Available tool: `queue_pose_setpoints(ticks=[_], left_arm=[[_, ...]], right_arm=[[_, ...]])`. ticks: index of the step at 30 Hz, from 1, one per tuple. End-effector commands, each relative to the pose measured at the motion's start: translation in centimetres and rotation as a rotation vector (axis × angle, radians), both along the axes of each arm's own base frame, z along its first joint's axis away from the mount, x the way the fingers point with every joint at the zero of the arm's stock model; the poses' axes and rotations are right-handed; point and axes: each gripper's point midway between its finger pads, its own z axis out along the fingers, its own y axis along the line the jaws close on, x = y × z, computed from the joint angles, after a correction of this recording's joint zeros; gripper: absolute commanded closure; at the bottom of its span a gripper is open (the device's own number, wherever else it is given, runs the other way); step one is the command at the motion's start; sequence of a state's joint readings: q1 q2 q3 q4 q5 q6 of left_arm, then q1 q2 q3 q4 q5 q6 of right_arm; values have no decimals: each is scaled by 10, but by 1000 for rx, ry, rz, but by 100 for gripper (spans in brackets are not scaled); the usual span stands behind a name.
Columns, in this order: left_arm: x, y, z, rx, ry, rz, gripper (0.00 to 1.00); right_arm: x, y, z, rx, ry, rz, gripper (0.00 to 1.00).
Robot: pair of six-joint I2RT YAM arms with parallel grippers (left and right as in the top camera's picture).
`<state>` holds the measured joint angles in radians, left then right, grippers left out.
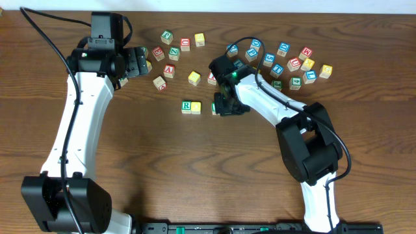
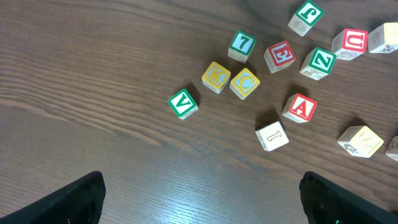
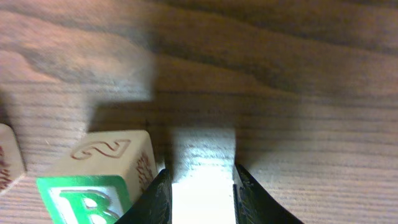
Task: Spell out ROBOT
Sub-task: 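Lower the green B block beside the O block and open the right gripper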
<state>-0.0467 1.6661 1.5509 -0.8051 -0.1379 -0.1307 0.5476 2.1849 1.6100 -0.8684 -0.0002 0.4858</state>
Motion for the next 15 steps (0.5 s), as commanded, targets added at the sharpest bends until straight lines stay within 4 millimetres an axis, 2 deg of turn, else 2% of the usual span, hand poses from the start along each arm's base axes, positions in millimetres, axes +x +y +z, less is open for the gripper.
queue_pose_setpoints(ticks=[1, 10, 15], left_arm=[[2, 3, 15, 9, -37, 10, 2], [2, 3, 15, 9, -37, 10, 2], [2, 3, 15, 9, -37, 10, 2]], right_arm=[[5, -2, 2, -16, -34, -9, 73], [17, -5, 3, -19, -76, -23, 72], [15, 1, 3, 8, -63, -16, 73]])
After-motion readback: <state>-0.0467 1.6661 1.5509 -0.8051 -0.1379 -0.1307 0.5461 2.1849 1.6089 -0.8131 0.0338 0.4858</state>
